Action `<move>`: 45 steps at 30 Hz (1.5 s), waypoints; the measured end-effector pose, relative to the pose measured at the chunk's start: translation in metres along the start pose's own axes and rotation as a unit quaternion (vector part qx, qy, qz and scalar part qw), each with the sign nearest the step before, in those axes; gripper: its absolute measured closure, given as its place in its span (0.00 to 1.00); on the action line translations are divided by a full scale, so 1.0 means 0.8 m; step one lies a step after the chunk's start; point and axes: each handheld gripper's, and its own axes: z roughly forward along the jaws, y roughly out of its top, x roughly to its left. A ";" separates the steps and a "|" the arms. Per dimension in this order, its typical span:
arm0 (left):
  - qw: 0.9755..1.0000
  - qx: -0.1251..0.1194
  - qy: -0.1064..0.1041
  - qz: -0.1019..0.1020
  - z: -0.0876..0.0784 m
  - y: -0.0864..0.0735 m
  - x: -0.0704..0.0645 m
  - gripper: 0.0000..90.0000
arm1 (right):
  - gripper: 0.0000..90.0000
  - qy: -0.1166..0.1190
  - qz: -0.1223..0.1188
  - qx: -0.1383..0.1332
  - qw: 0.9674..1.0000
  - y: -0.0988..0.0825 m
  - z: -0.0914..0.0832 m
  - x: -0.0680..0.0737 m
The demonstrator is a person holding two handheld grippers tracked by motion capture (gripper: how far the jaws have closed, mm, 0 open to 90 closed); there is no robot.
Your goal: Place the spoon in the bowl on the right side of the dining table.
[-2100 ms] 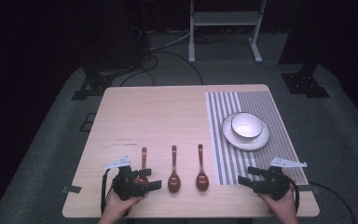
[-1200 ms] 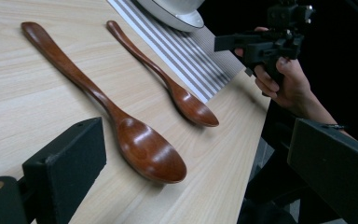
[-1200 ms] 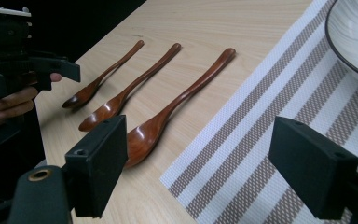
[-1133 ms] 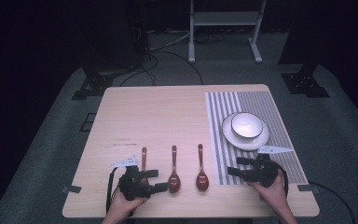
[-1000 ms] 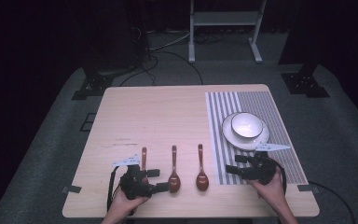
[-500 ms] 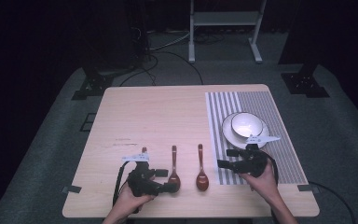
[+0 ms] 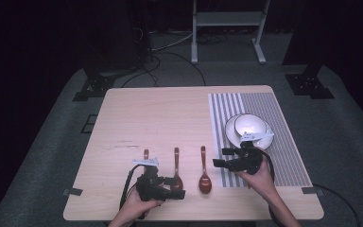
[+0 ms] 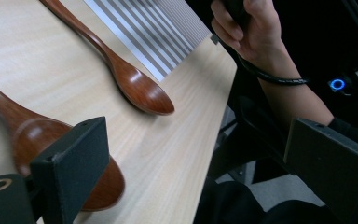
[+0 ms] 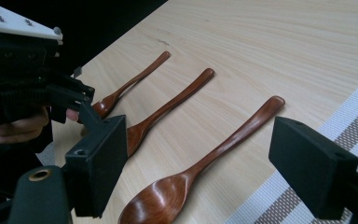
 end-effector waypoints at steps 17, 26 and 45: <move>0.999 0.038 -0.005 -0.008 0.013 -0.014 0.006 0.06 | 0.20 0.009 -0.011 0.016 1.000 0.018 0.021 0.007; 0.999 0.049 0.010 -0.018 0.018 -0.020 0.016 0.06 | 0.20 0.014 -0.014 0.028 0.999 0.025 0.039 0.012; 0.999 0.044 0.011 -0.018 0.017 -0.023 0.016 0.06 | 0.21 0.031 0.006 0.096 0.995 0.031 0.105 0.009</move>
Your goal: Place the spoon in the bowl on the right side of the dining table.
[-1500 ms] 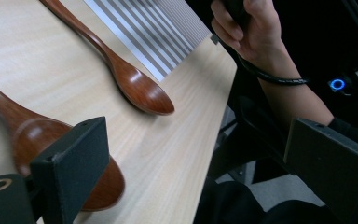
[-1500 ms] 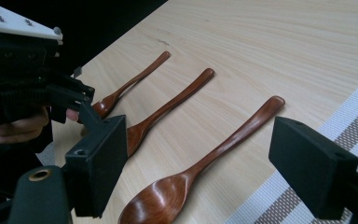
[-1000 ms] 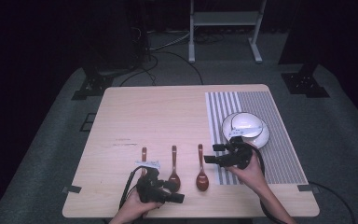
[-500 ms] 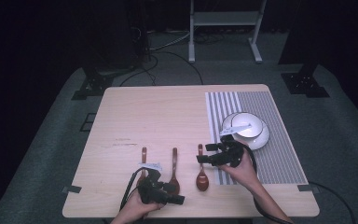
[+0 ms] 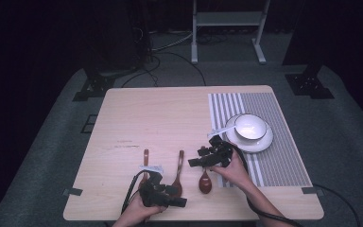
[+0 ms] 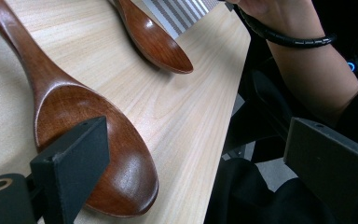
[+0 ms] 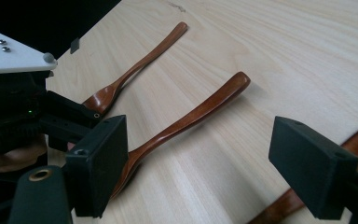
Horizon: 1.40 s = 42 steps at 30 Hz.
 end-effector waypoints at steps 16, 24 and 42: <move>1.000 -0.002 -0.001 -0.002 -0.001 -0.001 0.000 0.07 | 0.21 0.006 0.016 0.028 0.999 0.021 0.036 -0.008; 1.000 -0.004 -0.003 -0.002 -0.002 -0.002 0.002 0.07 | 0.26 0.000 0.024 0.043 0.999 0.023 0.048 -0.012; 1.000 -0.002 -0.003 -0.001 -0.002 -0.001 0.001 0.07 | 0.57 -0.030 0.057 0.055 0.996 0.028 0.062 -0.022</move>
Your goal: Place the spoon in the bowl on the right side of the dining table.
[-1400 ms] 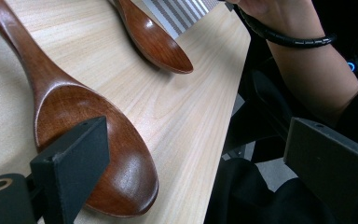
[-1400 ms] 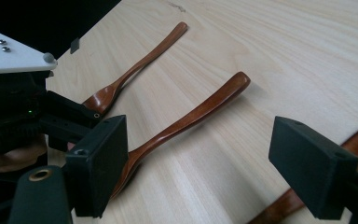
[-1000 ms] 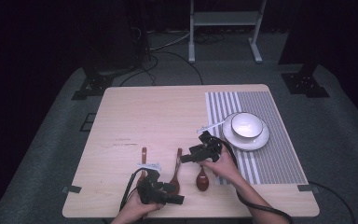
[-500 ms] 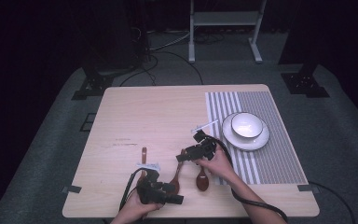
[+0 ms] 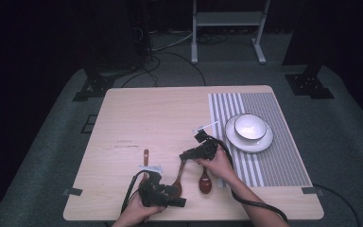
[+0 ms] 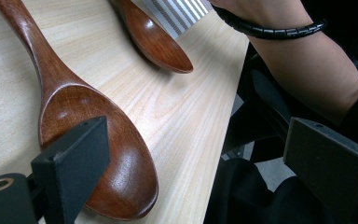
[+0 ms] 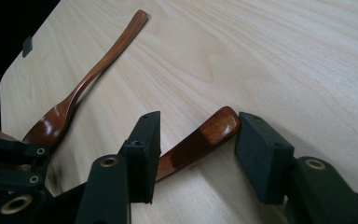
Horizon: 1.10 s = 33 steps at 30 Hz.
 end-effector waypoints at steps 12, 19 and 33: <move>1.000 0.001 -0.003 -0.002 -0.001 0.000 0.001 0.07 | 0.74 0.029 0.034 -0.016 0.999 0.004 0.000 -0.005; 1.000 0.000 0.001 0.000 -0.001 0.000 -0.001 0.07 | 0.81 0.067 0.051 -0.036 0.996 0.007 -0.007 -0.006; 0.999 -0.028 -0.018 0.018 -0.013 0.006 -0.014 0.07 | 0.93 0.160 0.094 -0.077 0.980 0.014 -0.020 -0.011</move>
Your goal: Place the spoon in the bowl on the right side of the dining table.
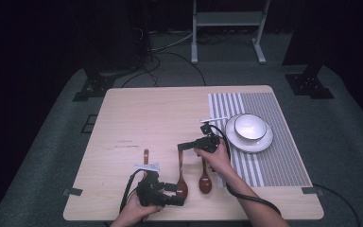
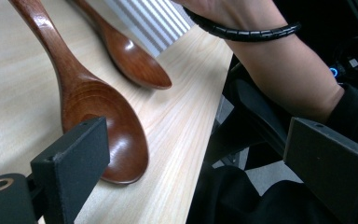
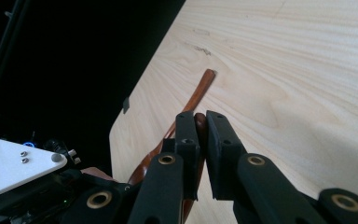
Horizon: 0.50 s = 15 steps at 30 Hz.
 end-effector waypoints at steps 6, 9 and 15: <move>1.000 -0.008 -0.002 0.001 -0.002 0.000 -0.001 0.07 | 0.93 0.010 0.008 -0.015 1.000 0.005 -0.016 0.000; 1.000 -0.009 -0.001 0.005 -0.003 0.000 -0.001 0.06 | 0.93 0.006 0.009 -0.029 1.000 0.011 -0.031 0.000; 1.000 -0.017 0.003 0.003 -0.004 -0.001 0.000 0.06 | 0.93 -0.004 0.013 -0.058 0.998 0.022 -0.061 0.001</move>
